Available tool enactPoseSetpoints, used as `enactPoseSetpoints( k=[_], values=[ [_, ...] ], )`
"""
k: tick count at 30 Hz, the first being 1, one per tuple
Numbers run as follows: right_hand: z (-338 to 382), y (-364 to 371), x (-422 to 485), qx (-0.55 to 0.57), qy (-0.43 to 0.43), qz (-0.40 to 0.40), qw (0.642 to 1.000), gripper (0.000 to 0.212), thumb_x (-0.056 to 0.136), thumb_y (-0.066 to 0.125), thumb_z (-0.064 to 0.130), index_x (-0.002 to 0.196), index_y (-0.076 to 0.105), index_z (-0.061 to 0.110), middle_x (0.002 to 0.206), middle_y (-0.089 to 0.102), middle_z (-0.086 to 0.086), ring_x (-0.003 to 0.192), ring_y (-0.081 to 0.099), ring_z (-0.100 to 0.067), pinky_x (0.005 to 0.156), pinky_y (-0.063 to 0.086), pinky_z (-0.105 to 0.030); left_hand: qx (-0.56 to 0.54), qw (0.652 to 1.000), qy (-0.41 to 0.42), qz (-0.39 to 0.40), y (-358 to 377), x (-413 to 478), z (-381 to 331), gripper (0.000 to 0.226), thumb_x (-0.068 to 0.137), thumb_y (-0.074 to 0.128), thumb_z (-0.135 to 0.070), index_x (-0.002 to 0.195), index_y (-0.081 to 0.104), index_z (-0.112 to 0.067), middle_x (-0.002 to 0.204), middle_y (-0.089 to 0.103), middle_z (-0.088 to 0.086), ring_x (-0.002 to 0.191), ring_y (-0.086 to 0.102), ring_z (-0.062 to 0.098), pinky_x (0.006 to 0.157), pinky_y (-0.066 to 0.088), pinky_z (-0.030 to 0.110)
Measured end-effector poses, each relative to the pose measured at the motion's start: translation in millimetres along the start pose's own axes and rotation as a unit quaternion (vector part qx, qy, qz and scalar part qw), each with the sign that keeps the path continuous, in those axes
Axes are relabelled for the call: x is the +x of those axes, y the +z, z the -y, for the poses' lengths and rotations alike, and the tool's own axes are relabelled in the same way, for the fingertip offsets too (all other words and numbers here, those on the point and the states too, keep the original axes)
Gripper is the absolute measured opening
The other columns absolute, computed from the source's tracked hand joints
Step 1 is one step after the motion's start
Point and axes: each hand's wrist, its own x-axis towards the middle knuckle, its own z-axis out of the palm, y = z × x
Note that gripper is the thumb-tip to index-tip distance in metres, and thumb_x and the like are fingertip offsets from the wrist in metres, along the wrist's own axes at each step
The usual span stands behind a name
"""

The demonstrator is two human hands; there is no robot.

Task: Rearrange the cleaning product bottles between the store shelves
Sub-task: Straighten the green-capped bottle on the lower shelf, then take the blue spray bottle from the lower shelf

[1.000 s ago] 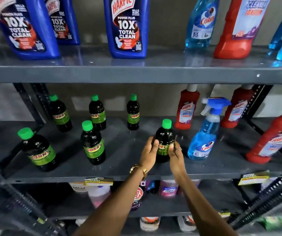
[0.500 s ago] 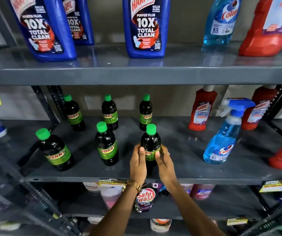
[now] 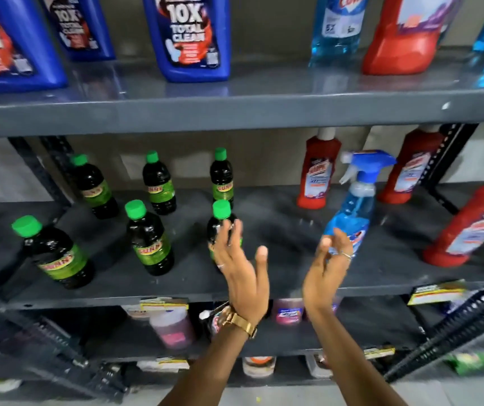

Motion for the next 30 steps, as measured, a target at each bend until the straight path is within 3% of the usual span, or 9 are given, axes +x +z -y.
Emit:
enactPoseSetpoints(
  k=[3,5,7,10,12,14,22,26,30],
  values=[
    [-5,-32,48,-0.079,0.026,-0.065,0.994,0.051,0.098,0.040,0.032,0.140,0.034,0.003,0.136,0.041,-0.025,0.126,0.042,-0.031,0.109,0.035,-0.034,-0.037,0.986,0.015,0.164,51,-5,-19,0.050,0.096,0.046,-0.030,0.144,0.030,-0.025,0.150,0.032,-0.003,0.141,0.024,0.004,0.119,0.013,0.023],
    [-13,-50,74,-0.122,0.076,0.027,0.989,0.073,0.093,0.036,0.052,0.145,0.028,0.002,0.145,0.037,-0.023,0.135,0.035,-0.032,0.114,0.026,-0.034,-0.084,0.958,-0.064,0.268,87,-5,-29,0.051,0.097,0.048,-0.025,0.144,0.028,-0.022,0.149,0.031,-0.009,0.138,0.025,0.000,0.119,0.016,0.026],
    [-21,-63,91,-0.058,0.091,0.148,0.983,0.084,0.081,0.041,0.066,0.138,0.037,0.005,0.130,0.051,-0.020,0.119,0.052,-0.026,0.104,0.038,-0.035,-0.129,0.926,-0.130,0.329,115,-1,-33,0.051,0.097,0.048,-0.021,0.144,0.029,-0.016,0.150,0.037,-0.003,0.139,0.033,0.008,0.118,0.024,0.028],
    [-36,-77,104,-0.067,0.107,0.256,0.958,0.045,0.093,0.049,0.042,0.127,0.044,0.013,0.115,0.058,-0.011,0.104,0.063,-0.012,0.092,0.049,-0.024,-0.137,0.924,-0.163,0.318,136,-2,-29,0.044,0.097,0.048,-0.018,0.139,0.038,-0.012,0.140,0.053,0.008,0.128,0.052,0.021,0.111,0.038,0.032],
    [-45,-85,104,-0.096,0.095,0.268,0.954,0.029,0.097,0.048,0.014,0.126,0.045,0.016,0.119,0.057,-0.008,0.115,0.059,-0.020,0.098,0.048,-0.032,-0.133,0.928,-0.178,0.299,136,-6,-26,0.042,0.096,0.051,-0.018,0.137,0.041,-0.012,0.138,0.055,0.011,0.124,0.054,0.021,0.111,0.040,0.039],
    [-43,-93,97,-0.103,0.087,0.276,0.952,0.026,0.096,0.048,0.007,0.120,0.046,0.016,0.116,0.058,-0.009,0.114,0.058,-0.027,0.101,0.048,-0.042,-0.129,0.928,-0.183,0.298,127,-10,-27,0.040,0.095,0.052,-0.017,0.134,0.044,-0.012,0.134,0.058,0.012,0.123,0.056,0.023,0.110,0.042,0.045],
    [26,-145,28,-0.079,-0.028,0.301,0.950,0.016,0.095,0.052,0.017,0.111,0.051,0.016,0.104,0.067,0.001,0.098,0.066,-0.014,0.088,0.055,-0.032,-0.174,0.934,-0.132,0.284,45,-51,-77,0.031,0.092,0.056,-0.024,0.123,0.052,-0.019,0.123,0.065,0.011,0.115,0.063,0.025,0.101,0.050,0.051],
    [103,-147,21,-0.034,-0.110,0.290,0.950,0.027,0.094,0.055,0.022,0.120,0.054,0.018,0.111,0.069,0.010,0.104,0.066,-0.003,0.083,0.053,-0.015,-0.211,0.940,-0.063,0.261,3,-28,-134,0.026,0.087,0.057,-0.034,0.112,0.057,-0.037,0.116,0.070,0.000,0.109,0.066,0.014,0.093,0.055,0.035],
    [190,-120,40,-0.002,-0.198,0.266,0.944,0.028,0.093,0.056,0.031,0.120,0.053,0.026,0.111,0.070,0.008,0.103,0.067,-0.003,0.086,0.054,-0.021,-0.258,0.935,0.034,0.241,-33,34,-200,0.027,0.088,0.058,-0.026,0.115,0.059,-0.031,0.106,0.073,-0.012,0.103,0.068,0.006,0.088,0.054,0.020]
  ],
)
